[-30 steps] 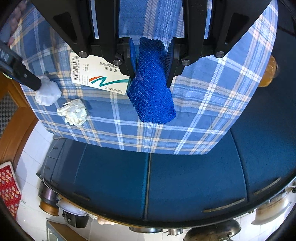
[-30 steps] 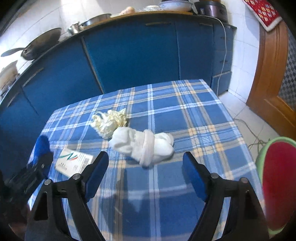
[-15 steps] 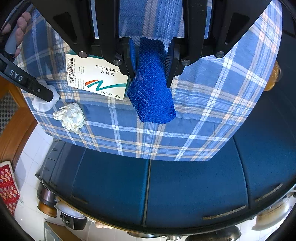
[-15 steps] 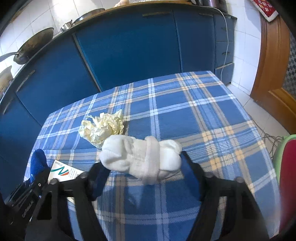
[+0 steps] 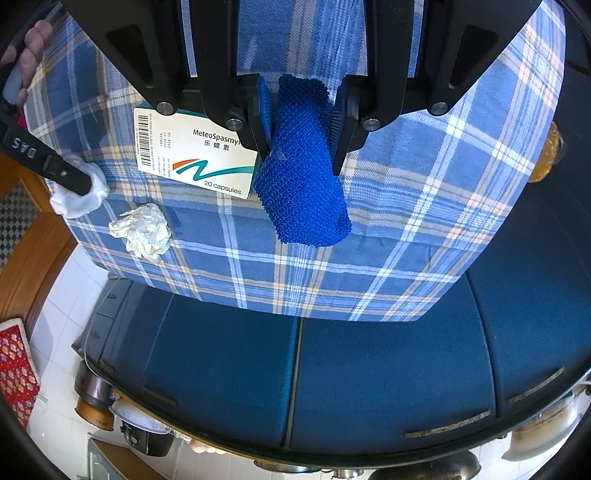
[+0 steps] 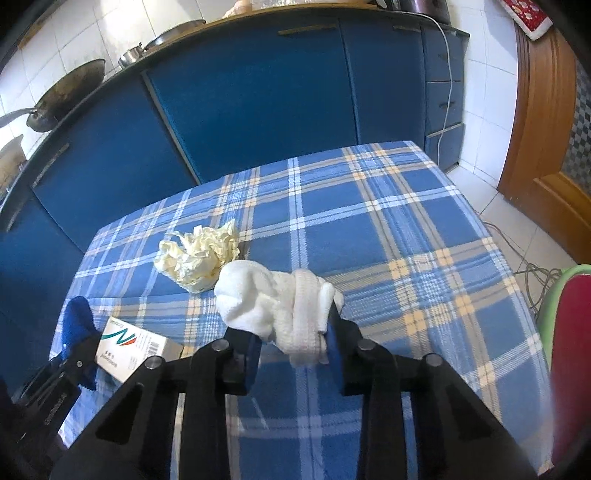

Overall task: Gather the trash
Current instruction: 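Carry the scrubber and white cloth over to the red bucket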

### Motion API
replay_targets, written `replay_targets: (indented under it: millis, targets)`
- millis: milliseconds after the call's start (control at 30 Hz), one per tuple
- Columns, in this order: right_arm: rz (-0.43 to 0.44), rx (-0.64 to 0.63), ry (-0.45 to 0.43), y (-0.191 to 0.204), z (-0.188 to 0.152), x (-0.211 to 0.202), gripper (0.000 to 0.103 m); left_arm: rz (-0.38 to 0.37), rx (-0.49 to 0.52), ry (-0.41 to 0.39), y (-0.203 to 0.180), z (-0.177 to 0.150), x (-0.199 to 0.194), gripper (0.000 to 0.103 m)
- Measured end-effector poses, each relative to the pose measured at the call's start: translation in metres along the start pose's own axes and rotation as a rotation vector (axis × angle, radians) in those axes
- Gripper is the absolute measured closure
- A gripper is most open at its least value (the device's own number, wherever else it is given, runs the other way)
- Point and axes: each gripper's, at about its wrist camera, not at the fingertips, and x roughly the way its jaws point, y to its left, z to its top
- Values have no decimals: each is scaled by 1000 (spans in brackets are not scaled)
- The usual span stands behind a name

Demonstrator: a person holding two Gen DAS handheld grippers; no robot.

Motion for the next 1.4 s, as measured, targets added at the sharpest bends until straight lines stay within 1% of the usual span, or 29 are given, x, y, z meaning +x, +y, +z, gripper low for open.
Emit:
replay_targets:
  millis: [233, 400, 667, 867, 1067, 1400]
  targets:
    - [37, 0, -17, -1, -5, -29, 70, -6, 3, -6, -1, 0, -3, 76]
    - [60, -13, -41, -1, -13, -54, 70, -27, 8, -22, -4, 0, -10, 76]
    - [77, 8, -70, -14, -29, -94, 70, -37, 30, -37, -14, 0, -26, 76]
    - [75, 39, -92, -32, -42, -120, 69, -76, 61, -46, -30, -5, -45, 76]
    - [64, 86, -113, -54, -55, -141, 69, -131, 93, -57, -50, -9, -66, 76]
    - [12, 154, -151, -95, -76, -171, 69, -234, 146, -45, -91, -21, -91, 76]
